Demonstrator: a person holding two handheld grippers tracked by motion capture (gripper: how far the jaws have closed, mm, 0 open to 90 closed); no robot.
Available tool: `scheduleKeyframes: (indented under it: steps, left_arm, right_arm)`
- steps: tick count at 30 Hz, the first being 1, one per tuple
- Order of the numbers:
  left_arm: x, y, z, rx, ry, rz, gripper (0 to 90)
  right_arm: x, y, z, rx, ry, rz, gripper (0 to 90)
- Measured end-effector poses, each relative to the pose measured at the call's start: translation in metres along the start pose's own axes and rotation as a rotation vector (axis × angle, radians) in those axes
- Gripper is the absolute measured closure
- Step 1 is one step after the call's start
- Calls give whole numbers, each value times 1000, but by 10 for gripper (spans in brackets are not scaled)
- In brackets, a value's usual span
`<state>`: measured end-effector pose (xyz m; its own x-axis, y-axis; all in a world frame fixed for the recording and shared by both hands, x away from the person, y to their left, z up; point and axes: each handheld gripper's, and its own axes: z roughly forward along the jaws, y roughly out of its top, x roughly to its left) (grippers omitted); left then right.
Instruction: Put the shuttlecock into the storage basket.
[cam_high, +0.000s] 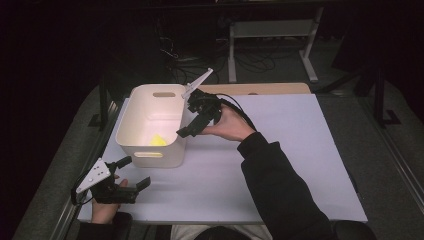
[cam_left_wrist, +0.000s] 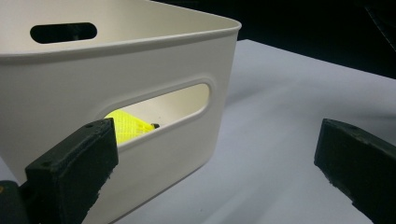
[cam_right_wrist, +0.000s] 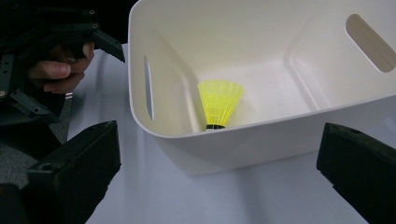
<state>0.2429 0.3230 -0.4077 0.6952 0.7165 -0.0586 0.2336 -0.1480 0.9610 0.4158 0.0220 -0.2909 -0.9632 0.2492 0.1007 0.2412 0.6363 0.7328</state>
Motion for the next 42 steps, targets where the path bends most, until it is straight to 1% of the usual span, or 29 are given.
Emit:
scheduleKeyframes:
  steps: [4,5,9,15,20,23,32,42]
  left_arm:
    - [0,0,0,-1,1,0,0]
    - [0,0,0,0,1,-1,0]
    - [0,0,0,-1,1,0,0]
    - [0,0,0,0,1,-2,0]
    - [0,0,0,-1,2,-2,0]
    - [0,0,0,-1,2,-3,0]
    - [0,0,0,1,3,-2,0]
    - [0,0,0,-1,3,-3,0]
  right_arm:
    - [-1,-3,-3,-1,-5,7,0]
    - [-2,-7,-7,-2,-12,9,0]
    - [-4,-11,-11,4,-24,14,0]
    - [-7,-19,-19,-14,-36,24,0]
    - [-8,-25,-22,-18,-38,30,0]
    - [-8,-28,-24,-16,-41,34,0]
    - [-5,-38,-31,-24,-46,24,0]
    - [-4,-51,-41,-38,-64,34,0]
